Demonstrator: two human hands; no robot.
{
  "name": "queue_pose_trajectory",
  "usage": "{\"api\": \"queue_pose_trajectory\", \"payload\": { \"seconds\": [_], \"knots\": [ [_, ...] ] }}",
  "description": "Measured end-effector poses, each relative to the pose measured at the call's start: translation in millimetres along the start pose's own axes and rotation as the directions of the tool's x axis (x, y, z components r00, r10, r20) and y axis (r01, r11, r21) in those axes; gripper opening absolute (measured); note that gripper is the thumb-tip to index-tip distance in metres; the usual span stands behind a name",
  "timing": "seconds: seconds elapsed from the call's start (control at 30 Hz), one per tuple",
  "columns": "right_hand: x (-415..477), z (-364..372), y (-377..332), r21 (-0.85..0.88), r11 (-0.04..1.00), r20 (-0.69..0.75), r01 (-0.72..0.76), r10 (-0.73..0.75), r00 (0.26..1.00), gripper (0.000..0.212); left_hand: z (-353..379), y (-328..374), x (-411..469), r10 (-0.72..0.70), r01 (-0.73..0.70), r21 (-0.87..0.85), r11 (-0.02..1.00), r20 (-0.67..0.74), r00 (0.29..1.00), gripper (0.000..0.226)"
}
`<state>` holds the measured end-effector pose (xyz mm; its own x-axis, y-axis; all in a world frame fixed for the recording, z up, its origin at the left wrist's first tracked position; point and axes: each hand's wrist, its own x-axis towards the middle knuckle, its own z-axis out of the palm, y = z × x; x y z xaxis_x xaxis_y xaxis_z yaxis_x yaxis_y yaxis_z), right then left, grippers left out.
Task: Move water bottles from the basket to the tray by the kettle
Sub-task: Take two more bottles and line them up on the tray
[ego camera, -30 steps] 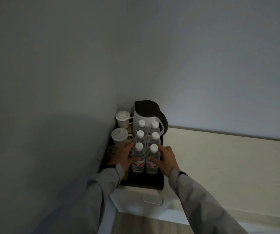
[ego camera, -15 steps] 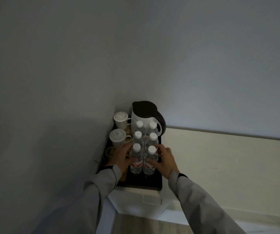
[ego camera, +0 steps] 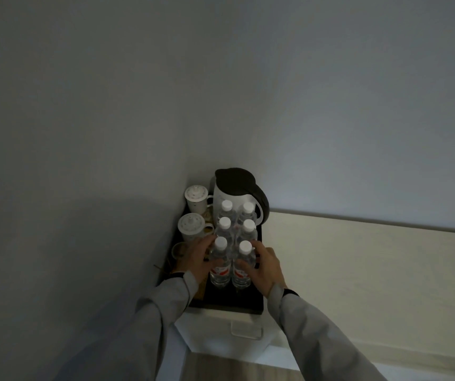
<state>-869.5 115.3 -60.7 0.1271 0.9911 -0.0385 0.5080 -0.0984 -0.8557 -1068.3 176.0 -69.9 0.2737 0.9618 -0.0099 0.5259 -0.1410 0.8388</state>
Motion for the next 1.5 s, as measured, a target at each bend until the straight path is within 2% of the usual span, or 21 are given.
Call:
{"api": "queue_pose_trajectory", "payload": {
  "seconds": [0.27,0.53,0.83,1.2,1.33,1.5],
  "knots": [
    [-1.9,5.9,-5.5,0.033,0.999,-0.053,-0.026,0.027,0.998,0.049,-2.0,-2.4,-1.3,0.02,-0.02,-0.035,0.999,0.011,1.0,0.068],
    [-5.0,8.0,-6.0,0.071,0.997,-0.072,-0.024,0.029,0.997,0.043,0.0,-1.2,-2.8,0.041,-0.04,0.015,0.999,-0.028,0.999,0.064],
    [-3.8,5.9,-6.5,-0.024,0.998,0.012,-0.05,0.051,0.999,0.056,1.9,-2.5,-0.8,0.062,-0.062,0.032,0.998,-0.002,0.998,0.061],
    [-2.2,9.1,-5.9,-0.014,0.999,-0.025,-0.053,0.052,0.998,0.051,4.0,-5.5,-2.5,0.05,-0.05,0.0,0.999,-0.015,0.999,0.052],
    [-3.1,11.8,-8.5,0.018,0.998,-0.04,-0.054,0.055,0.998,0.053,3.1,-7.3,-3.0,0.028,-0.029,-0.017,0.999,-0.036,0.999,0.056],
    [-1.0,8.2,-8.6,-0.025,0.999,-0.012,-0.044,0.044,0.999,0.055,2.0,-5.4,-3.2,0.033,-0.033,-0.004,0.999,-0.024,0.999,0.058]
  ]
}}
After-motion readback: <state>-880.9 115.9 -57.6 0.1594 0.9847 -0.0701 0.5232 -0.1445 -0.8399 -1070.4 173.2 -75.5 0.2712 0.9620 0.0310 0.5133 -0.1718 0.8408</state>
